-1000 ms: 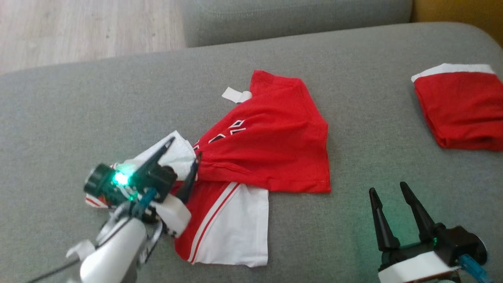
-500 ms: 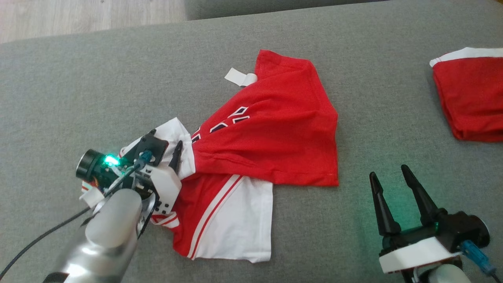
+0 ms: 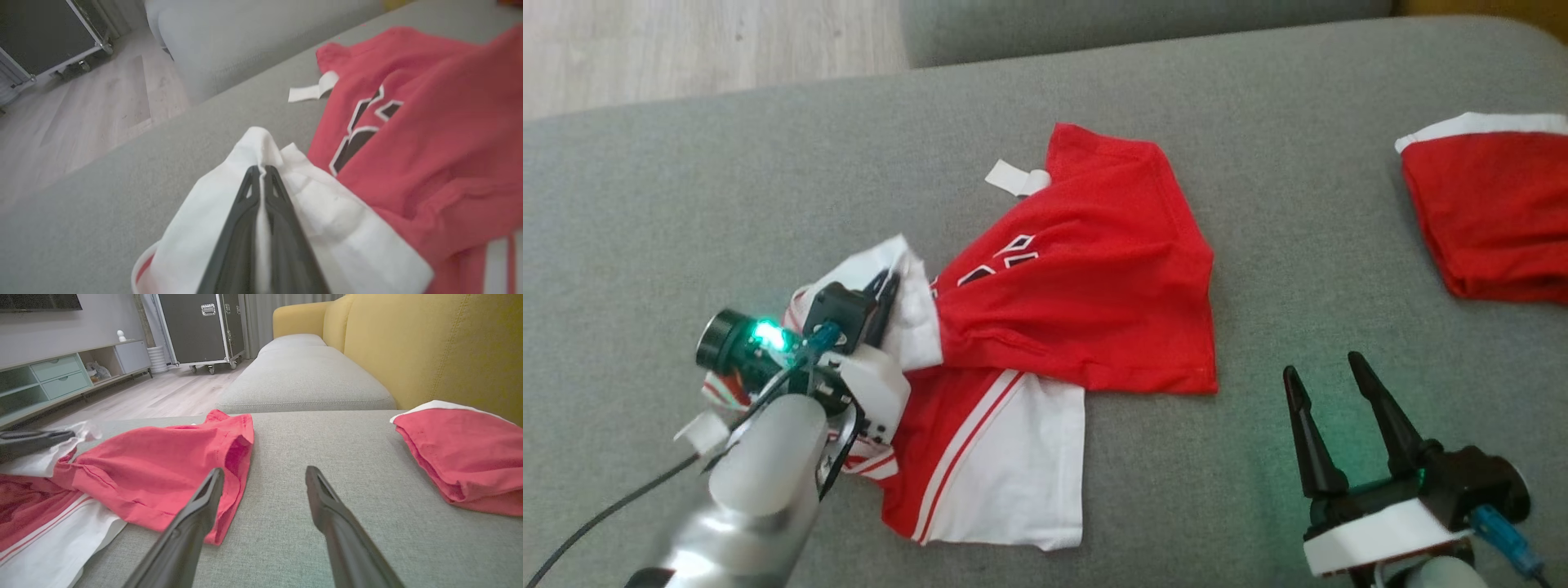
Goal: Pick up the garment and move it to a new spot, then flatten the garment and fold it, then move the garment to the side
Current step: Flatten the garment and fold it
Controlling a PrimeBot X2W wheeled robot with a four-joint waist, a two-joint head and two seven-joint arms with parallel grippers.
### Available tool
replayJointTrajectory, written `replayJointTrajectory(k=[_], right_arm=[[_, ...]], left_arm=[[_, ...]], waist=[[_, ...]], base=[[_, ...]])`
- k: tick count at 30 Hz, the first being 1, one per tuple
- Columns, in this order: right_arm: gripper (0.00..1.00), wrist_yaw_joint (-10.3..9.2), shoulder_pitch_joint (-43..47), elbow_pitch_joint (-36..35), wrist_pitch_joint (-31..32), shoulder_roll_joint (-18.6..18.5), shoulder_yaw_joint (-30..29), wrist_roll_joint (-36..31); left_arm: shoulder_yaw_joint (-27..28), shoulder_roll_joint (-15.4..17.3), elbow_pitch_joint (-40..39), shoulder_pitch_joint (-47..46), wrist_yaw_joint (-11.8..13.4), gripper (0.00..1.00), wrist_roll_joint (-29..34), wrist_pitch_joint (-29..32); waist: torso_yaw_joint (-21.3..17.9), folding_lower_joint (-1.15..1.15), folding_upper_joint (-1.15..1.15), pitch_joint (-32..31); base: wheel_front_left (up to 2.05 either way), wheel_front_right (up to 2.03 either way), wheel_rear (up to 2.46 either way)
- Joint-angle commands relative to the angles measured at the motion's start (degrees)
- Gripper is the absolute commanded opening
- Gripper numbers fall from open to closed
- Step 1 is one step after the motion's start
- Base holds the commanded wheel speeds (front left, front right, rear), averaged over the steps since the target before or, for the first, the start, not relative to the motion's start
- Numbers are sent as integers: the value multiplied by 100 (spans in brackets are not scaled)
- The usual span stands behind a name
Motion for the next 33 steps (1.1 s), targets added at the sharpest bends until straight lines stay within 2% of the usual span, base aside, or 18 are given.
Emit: replayJointTrajectory(k=[1, 5, 11, 14, 15, 16, 20, 27, 33], right_arm=[[100, -4, 25, -144, -63, -29, 104, 4], [100, -4, 105, -135, -63, 24, 84, 27], [100, -4, 154, -129, -63, 103, 76, 44], [100, -4, 114, -124, -63, 134, 84, 49], [100, -4, 100, -119, -63, 141, 94, 49], [100, -4, 92, -118, -63, 145, 96, 50], [100, -4, 107, -123, -63, 130, 74, 62], [100, -4, 117, -116, -63, 82, 25, 60], [100, -4, 114, -113, -63, 114, 88, 60]], left_arm=[[244, 205, -317, -152, 44, 0, -91, -167], [301, 275, -1144, 135, -55, 0, -280, -340], [-82, 184, -2547, 1089, -452, 0, -777, 24], [-333, 199, -2744, 1453, -356, 0, -679, 202], [-404, 204, -2768, 1526, -270, 59, -576, 200], [-467, 187, -2797, 1590, -188, 100, -491, 179], [-660, 156, -2950, 1778, -7, 100, -270, 126], [-1267, 600, -3294, 1898, 220, 100, 636, 531], [-1532, 840, -3415, 1860, 167, 100, 945, 867]], waist=[[22, 0, 0, -106], [61, 0, 0, -282], [147, 0, 0, -342], [179, 0, 0, -299], [183, 0, 0, -286], [194, 0, 0, -278], [232, 0, 0, -292], [298, 0, 0, -353], [272, 0, 0, -376]], base=[[0, 0, 0], [0, 0, 0], [0, 0, 0], [0, 0, 0], [0, 0, 0], [0, 0, 0], [0, 0, 0], [0, 0, 0], [0, 0, 0]])
